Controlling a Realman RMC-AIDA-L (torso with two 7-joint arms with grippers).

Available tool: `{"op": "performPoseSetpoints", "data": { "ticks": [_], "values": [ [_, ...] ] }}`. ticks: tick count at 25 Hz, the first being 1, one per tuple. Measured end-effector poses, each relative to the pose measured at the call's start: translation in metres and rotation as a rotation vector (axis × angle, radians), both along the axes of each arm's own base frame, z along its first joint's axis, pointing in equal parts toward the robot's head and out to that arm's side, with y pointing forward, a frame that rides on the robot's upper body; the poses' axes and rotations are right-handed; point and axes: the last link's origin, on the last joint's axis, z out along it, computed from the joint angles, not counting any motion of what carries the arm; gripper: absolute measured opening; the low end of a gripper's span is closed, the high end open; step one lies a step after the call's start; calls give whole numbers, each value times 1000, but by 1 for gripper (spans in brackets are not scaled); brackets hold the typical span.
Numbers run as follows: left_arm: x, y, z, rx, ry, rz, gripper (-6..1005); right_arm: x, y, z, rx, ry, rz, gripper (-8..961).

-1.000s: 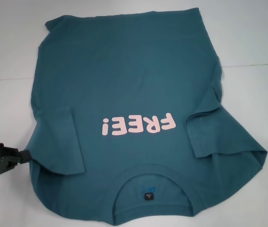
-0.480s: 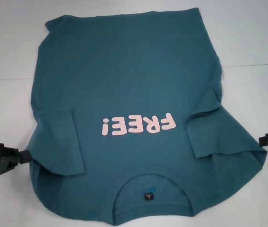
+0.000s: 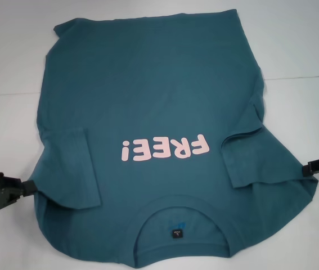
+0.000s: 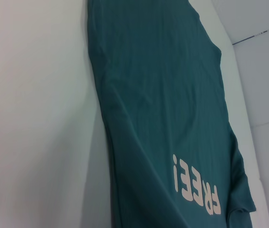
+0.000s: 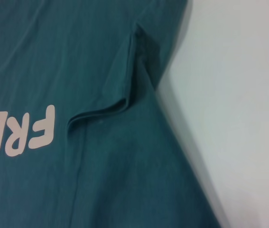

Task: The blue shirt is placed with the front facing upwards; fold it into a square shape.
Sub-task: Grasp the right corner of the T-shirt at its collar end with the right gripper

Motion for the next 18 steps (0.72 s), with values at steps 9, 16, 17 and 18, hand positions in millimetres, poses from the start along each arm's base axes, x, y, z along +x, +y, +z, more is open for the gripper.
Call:
{"op": "performPoseSetpoints", "data": {
  "ticks": [9, 16, 17, 18],
  "values": [
    [-2, 0, -1, 6, 5, 9, 13, -2, 1, -6, -18, -14, 10, 732],
    [-2, 0, -2, 5, 3, 9, 14, -2, 2, -9, -27, -40, 23, 732],
    [-2, -1, -2, 5, 3, 10, 14, -2, 2, -10, -30, -44, 26, 732],
    [-2, -1, -2, 5, 3, 10, 15, -3, 3, -11, -31, -48, 29, 732]
  ]
}}
